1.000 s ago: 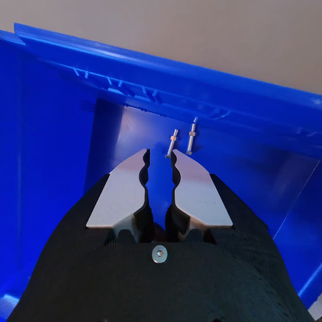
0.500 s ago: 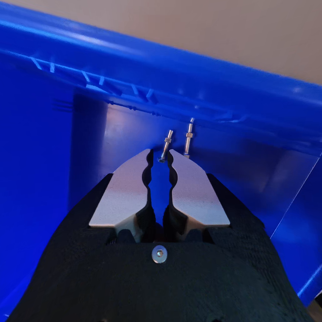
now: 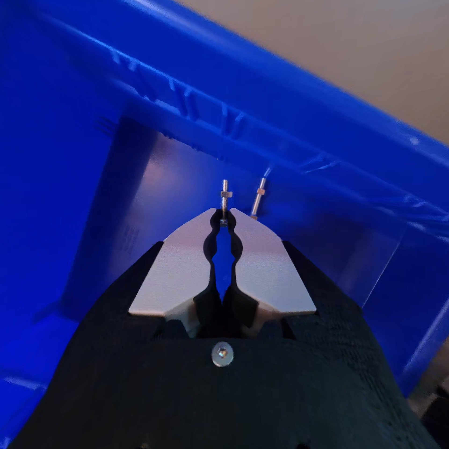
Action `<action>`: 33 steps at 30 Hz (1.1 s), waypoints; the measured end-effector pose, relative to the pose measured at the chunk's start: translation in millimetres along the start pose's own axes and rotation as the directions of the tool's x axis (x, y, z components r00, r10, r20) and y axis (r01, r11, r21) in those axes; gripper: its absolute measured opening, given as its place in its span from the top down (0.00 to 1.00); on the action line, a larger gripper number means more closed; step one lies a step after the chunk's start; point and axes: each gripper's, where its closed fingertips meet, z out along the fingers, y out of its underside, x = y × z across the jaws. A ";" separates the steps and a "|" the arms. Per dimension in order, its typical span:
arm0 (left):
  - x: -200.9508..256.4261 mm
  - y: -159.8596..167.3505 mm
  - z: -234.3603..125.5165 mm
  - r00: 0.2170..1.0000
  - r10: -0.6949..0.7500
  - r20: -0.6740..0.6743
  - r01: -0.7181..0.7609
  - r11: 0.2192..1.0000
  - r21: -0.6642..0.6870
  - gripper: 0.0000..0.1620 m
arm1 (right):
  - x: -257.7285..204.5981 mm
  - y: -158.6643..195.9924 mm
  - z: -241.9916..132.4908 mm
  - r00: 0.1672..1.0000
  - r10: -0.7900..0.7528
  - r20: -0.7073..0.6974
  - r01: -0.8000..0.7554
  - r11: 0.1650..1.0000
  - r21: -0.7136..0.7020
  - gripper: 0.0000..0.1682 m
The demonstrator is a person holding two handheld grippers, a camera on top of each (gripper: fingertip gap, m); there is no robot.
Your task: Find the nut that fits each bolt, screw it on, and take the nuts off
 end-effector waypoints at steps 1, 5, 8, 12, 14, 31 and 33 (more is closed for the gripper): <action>1.0 -5.0 -6.7 1.000 -0.023 0.008 0.022 0.998 0.056 0.96 | 0.0 0.1 0.1 1.000 -0.002 0.000 0.002 1.000 -0.001 0.78; 5.5 -29.1 -40.8 0.992 -0.101 0.074 0.073 0.947 0.312 0.96 | -0.7 0.6 0.6 1.000 -0.009 -0.001 0.009 1.000 -0.005 0.78; 13.4 -49.5 -71.7 0.976 -0.185 0.114 0.099 0.845 0.525 0.96 | -0.9 0.8 1.0 1.000 -0.013 -0.002 0.013 1.000 -0.008 0.78; 53.1 -84.0 -120.5 0.979 -0.200 0.040 0.090 0.603 0.793 0.97 | -1.2 1.4 1.6 1.000 -0.020 -0.004 0.020 1.000 -0.014 0.78; 84.2 -101.9 -145.8 0.989 -0.151 -0.006 0.074 0.451 0.890 0.97 | -1.6 2.2 2.3 1.000 -0.025 -0.005 0.025 0.999 -0.020 0.78; 323.3 -184.0 -110.7 0.872 0.370 -0.321 0.294 0.129 0.947 0.97 | -3.1 4.5 4.7 0.999 -0.050 -0.012 0.050 0.998 -0.033 0.78; 328.4 -184.5 -91.0 0.863 0.364 -0.351 0.311 0.164 0.936 0.96 | -3.4 4.8 5.4 0.998 -0.054 -0.012 0.054 0.998 -0.037 0.78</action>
